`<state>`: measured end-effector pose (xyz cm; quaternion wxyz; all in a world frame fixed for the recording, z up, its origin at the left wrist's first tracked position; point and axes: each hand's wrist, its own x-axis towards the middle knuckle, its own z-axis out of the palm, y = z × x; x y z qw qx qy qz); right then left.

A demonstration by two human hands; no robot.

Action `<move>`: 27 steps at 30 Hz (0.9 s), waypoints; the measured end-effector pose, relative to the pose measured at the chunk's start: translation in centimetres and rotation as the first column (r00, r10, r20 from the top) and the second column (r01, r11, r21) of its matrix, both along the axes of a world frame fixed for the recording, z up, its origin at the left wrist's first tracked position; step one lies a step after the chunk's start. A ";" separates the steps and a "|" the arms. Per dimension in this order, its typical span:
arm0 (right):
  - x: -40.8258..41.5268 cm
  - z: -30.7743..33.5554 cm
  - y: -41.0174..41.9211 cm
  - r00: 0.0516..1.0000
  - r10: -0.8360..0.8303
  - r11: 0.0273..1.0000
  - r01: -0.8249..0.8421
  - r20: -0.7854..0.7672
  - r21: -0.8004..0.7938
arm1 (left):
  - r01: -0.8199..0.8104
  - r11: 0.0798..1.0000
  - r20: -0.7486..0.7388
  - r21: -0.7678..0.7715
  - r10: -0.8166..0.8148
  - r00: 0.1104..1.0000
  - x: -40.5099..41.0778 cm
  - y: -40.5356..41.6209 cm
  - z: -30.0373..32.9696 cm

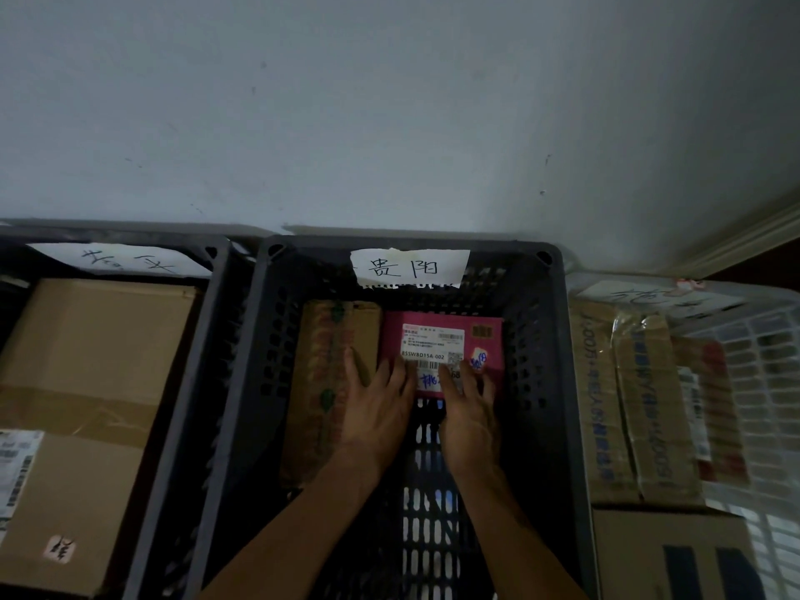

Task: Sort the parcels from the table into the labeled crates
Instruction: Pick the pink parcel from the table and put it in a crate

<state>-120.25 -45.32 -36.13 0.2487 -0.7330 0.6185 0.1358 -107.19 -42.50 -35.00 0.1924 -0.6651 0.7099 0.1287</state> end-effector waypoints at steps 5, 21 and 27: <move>-0.1 0.0 0.3 0.995 -0.086 0.996 0.088 0.048 -0.027 | -0.004 1.000 -0.011 -0.010 0.004 1.000 0.1 0.0 0.1; 0.6 0.1 -2.0 0.979 -0.190 0.982 0.188 -0.075 -0.021 | 0.001 1.000 0.001 -0.001 -0.001 1.000 0.3 0.2 -0.7; 0.3 0.1 -0.5 0.996 -0.045 0.999 0.046 -0.075 0.015 | 0.023 1.000 0.013 0.017 -0.024 1.000 0.0 0.3 -0.9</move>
